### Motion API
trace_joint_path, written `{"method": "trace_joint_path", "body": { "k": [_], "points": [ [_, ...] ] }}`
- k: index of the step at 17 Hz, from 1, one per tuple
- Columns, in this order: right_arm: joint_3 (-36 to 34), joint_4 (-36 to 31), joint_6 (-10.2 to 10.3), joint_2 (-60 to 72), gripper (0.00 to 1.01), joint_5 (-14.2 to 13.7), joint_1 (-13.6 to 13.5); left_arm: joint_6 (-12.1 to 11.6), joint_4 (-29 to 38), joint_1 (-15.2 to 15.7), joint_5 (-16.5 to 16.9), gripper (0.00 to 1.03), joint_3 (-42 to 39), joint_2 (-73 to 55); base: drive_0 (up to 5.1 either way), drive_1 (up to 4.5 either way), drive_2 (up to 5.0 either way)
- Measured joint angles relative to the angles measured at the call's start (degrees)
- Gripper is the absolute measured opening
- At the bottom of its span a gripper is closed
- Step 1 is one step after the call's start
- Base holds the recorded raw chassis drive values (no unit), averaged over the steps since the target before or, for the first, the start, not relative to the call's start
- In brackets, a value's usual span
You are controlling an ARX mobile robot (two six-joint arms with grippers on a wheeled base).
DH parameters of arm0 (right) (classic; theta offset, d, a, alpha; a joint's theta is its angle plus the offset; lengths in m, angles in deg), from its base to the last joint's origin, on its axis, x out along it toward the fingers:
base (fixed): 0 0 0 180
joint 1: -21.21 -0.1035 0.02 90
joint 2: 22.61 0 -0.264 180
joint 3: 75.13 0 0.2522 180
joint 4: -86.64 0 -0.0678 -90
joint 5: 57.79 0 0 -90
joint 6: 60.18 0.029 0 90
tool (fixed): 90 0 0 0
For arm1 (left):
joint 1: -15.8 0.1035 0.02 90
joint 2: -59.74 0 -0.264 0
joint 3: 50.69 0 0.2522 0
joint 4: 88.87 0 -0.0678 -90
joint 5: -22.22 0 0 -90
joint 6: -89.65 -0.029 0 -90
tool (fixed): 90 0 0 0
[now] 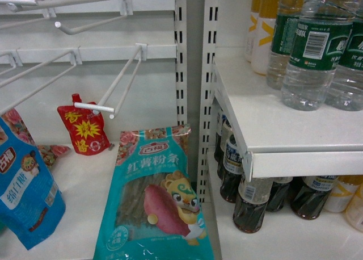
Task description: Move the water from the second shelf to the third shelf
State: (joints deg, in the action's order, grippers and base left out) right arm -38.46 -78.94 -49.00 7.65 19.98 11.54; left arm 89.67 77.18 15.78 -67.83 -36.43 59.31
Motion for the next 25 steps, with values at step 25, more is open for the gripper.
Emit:
{"method": "trace_joint_path", "body": {
  "k": [25],
  "points": [
    [14.53,-26.93,-3.34,40.74,0.43,19.19,20.22,0.0,0.0,0.0,0.0,0.98,0.0,0.0,0.0,0.0,0.0]
  ]
}}
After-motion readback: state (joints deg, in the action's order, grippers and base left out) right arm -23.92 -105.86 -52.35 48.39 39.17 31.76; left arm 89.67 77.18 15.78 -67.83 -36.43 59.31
